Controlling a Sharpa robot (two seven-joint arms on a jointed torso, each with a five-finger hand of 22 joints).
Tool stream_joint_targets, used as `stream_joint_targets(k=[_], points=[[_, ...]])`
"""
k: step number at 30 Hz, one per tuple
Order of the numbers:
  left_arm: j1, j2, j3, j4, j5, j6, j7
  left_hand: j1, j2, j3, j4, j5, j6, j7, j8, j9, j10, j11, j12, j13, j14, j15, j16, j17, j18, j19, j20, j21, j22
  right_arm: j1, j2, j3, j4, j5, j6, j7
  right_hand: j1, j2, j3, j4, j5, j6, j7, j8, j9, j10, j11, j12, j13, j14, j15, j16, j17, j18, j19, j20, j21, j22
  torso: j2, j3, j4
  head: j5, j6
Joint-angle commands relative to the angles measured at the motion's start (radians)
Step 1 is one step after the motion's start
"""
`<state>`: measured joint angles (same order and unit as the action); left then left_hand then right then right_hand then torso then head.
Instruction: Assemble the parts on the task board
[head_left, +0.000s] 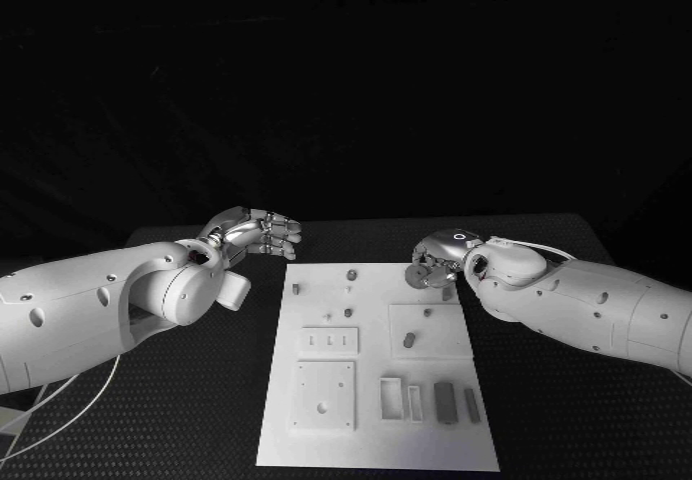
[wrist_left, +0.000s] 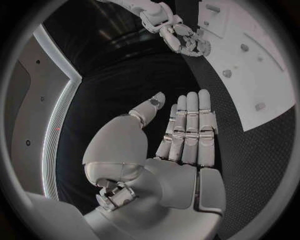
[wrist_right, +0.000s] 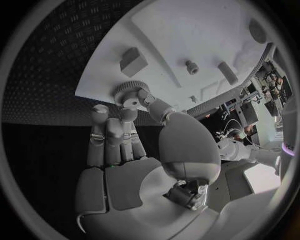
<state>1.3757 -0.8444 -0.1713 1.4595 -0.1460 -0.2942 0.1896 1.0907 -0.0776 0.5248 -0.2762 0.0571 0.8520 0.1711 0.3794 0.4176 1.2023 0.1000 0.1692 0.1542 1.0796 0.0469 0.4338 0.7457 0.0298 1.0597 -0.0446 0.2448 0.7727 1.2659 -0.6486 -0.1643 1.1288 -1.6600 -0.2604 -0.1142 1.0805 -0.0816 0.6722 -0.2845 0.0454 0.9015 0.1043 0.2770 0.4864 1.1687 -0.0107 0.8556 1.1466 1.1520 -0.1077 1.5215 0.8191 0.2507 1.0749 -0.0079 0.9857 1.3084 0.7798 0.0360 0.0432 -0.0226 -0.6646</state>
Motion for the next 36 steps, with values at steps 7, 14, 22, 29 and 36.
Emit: stream_joint_targets(k=[7,14,22,29,36], points=[[0.002,-0.002,0.001,0.004,-0.003,0.004,0.006,-0.004,0.001,-0.001,0.001,-0.003,-0.001,0.004,-0.004,-0.001,0.009,0.001,-0.006,0.001,0.006,0.001,-0.004,0.002,0.017,-0.001,-0.006,-0.006,0.001,-0.004,-0.014,0.000,0.052,-0.086,-0.048,-0.039,0.000,0.008,-0.005,-0.002,0.004,0.134,-0.013,0.060,0.042,0.013,-0.008,0.004,-0.005,0.006,-0.011,0.006,-0.002,0.011,0.009,-0.010,0.009,0.018,0.000,-0.0001,-0.0007,0.002,0.004],[0.002,-0.005,0.001,0.008,-0.003,0.001,0.008,-0.004,0.001,-0.001,0.001,-0.003,-0.001,0.004,-0.004,-0.002,0.009,0.001,-0.007,0.001,0.006,0.001,-0.005,0.003,0.017,-0.001,-0.006,-0.006,0.001,0.021,-0.022,0.012,0.132,-0.160,-0.082,-0.080,0.000,0.004,-0.005,-0.001,0.004,0.138,-0.015,0.062,0.044,0.020,-0.010,0.002,-0.008,0.011,-0.014,0.006,-0.003,0.011,0.014,-0.012,0.010,0.017,-0.001,-0.0022,-0.0027,0.001,0.011],[0.002,-0.006,0.001,0.009,-0.003,0.000,0.008,-0.003,0.001,-0.001,0.001,-0.003,-0.001,0.004,-0.004,-0.002,0.010,0.001,-0.007,0.001,0.006,0.001,-0.006,0.004,0.017,-0.001,-0.006,-0.007,0.002,0.030,-0.012,0.014,0.199,-0.196,-0.092,-0.100,-0.002,-0.007,-0.005,0.001,0.004,0.142,-0.017,0.062,0.046,0.028,-0.013,-0.001,-0.013,0.017,-0.016,0.006,-0.004,0.011,0.019,-0.015,0.011,0.016,0.000,-0.0018,-0.0001,0.002,0.019],[0.002,-0.006,0.001,0.011,-0.003,-0.001,0.008,-0.003,0.001,0.000,0.001,-0.003,-0.001,0.004,-0.004,-0.002,0.010,0.001,-0.007,0.002,0.006,0.001,-0.007,0.004,0.017,0.000,-0.006,-0.007,0.002,0.029,0.044,0.012,0.218,-0.211,-0.078,-0.097,-0.003,-0.011,-0.004,0.002,0.004,0.142,-0.018,0.062,0.046,0.030,-0.013,-0.003,-0.016,0.019,-0.016,0.005,-0.005,0.011,0.021,-0.016,0.011,0.015,0.000,-0.0006,0.0001,0.008,0.021],[0.002,-0.001,0.001,0.010,-0.003,-0.002,0.008,-0.003,0.001,0.000,0.001,-0.003,-0.001,0.004,-0.004,-0.002,0.010,0.001,-0.008,0.002,0.007,0.001,-0.007,0.005,0.017,0.000,-0.006,-0.007,0.002,0.018,0.110,0.003,0.187,-0.223,-0.071,-0.092,-0.003,-0.013,-0.002,0.002,0.004,0.137,-0.017,0.058,0.045,0.032,-0.012,-0.005,-0.018,0.020,-0.017,0.004,-0.006,0.011,0.021,-0.017,0.010,0.015,0.000,-0.0009,0.0037,0.006,0.019]])
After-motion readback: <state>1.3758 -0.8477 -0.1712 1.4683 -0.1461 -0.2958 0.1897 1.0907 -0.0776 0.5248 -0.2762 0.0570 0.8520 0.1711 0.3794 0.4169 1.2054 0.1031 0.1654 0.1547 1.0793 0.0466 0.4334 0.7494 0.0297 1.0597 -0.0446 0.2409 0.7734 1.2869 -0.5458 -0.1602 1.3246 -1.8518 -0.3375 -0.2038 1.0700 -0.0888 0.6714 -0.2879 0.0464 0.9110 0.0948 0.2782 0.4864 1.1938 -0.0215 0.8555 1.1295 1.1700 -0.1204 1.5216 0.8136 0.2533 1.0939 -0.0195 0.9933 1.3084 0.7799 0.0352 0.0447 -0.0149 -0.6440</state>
